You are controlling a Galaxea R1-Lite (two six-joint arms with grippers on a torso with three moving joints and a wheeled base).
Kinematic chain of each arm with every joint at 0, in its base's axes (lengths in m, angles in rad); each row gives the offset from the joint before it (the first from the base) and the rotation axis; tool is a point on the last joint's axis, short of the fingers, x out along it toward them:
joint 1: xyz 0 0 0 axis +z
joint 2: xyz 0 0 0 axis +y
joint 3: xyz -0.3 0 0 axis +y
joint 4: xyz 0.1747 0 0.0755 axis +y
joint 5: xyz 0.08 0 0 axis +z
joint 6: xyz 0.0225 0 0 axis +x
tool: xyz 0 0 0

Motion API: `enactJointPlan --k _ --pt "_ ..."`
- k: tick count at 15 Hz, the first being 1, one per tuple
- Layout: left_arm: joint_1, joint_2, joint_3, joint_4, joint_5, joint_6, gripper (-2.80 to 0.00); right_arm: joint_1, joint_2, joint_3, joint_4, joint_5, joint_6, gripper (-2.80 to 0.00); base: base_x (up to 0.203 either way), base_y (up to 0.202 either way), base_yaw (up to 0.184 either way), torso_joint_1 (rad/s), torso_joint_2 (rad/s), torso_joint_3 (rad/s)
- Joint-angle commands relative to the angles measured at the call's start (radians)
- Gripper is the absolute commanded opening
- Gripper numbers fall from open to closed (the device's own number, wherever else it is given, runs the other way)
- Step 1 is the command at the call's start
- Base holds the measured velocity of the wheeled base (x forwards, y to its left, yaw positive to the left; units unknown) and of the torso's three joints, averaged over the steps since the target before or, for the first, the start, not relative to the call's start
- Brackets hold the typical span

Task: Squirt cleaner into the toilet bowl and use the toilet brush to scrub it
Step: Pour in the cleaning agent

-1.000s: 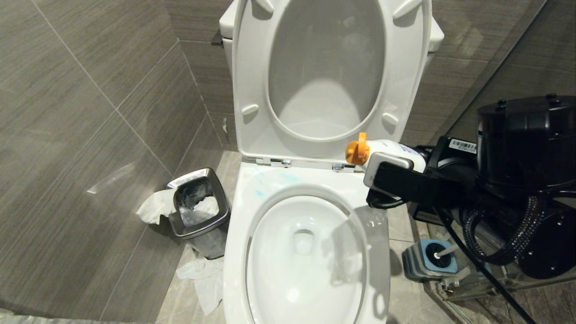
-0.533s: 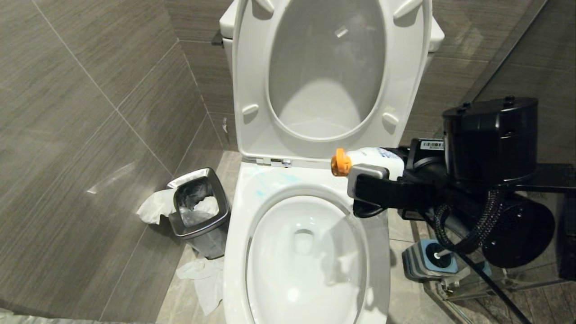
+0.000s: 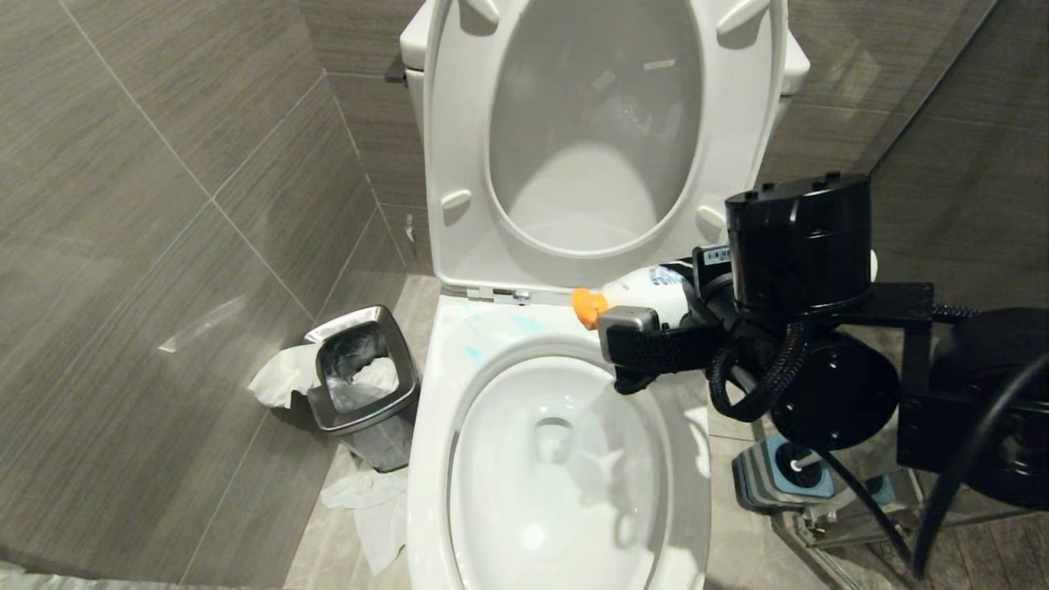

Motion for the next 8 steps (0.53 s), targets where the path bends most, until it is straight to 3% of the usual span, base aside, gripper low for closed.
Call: enactJointPlan --k 1,4,8 --pt "0.000 0.001 0.002 0.000 0.000 0.000 -2.80 0.002 0.019 0.002 -0.060 -0.032 -0.106 -2.80 0.000 0.000 0.000 0.000 0.00 0.000" --pt "-0.001 0.002 0.002 0.000 0.000 0.002 -2.80 0.026 0.023 -0.001 -0.109 -0.041 -0.218 -2.80 0.000 0.000 0.000 0.000 0.00 0.000" --pt "0.000 0.002 0.002 0.000 0.000 0.002 -2.80 0.095 0.027 0.004 -0.106 -0.096 -0.268 -2.80 0.000 0.000 0.000 0.000 0.00 0.000"
